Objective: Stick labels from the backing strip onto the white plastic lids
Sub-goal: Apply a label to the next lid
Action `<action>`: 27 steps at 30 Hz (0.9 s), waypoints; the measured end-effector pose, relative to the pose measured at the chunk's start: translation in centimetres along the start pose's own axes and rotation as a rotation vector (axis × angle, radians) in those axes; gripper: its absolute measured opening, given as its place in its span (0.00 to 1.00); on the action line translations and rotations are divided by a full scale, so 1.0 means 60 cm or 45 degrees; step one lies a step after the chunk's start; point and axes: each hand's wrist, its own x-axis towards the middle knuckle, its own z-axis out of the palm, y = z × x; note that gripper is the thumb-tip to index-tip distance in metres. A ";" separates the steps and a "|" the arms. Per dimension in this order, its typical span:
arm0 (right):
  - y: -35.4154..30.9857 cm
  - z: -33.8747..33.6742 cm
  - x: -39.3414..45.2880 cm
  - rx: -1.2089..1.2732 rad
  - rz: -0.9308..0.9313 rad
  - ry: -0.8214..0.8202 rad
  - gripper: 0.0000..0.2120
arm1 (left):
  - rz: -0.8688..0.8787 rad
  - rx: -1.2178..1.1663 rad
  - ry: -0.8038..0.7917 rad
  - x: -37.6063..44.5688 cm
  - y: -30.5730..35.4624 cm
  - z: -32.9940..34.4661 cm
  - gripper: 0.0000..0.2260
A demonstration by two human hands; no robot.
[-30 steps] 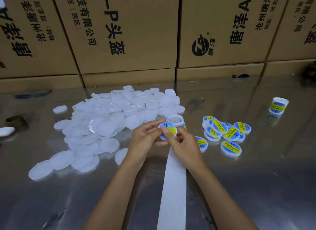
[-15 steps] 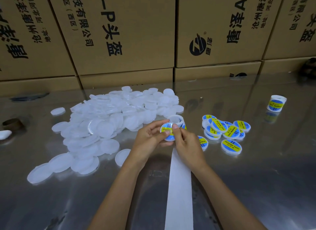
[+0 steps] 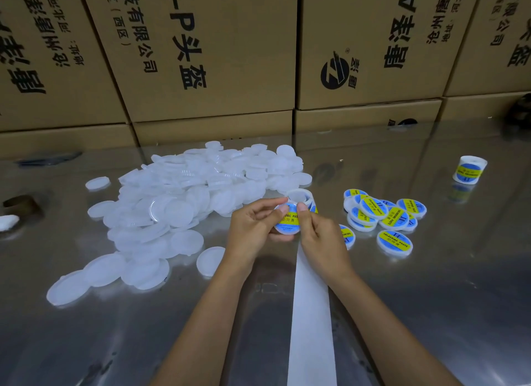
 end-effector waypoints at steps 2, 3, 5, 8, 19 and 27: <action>-0.001 0.001 0.000 -0.016 0.011 -0.005 0.26 | 0.006 0.009 0.027 0.002 -0.001 0.000 0.08; -0.001 0.001 0.000 -0.014 0.018 -0.004 0.26 | 0.006 0.009 0.038 0.003 -0.001 0.001 0.08; 0.000 0.001 0.001 0.005 0.035 0.002 0.26 | -0.004 -0.012 0.051 0.005 -0.001 0.003 0.08; 0.001 0.002 0.004 0.024 0.059 0.004 0.26 | -0.020 -0.050 0.051 0.006 -0.001 0.006 0.07; 0.007 0.003 0.009 0.026 0.083 0.075 0.26 | -0.112 -0.105 -0.257 0.012 -0.004 -0.001 0.16; 0.007 -0.001 0.012 0.105 0.082 0.093 0.27 | -0.068 -0.078 -0.349 0.011 -0.007 -0.004 0.22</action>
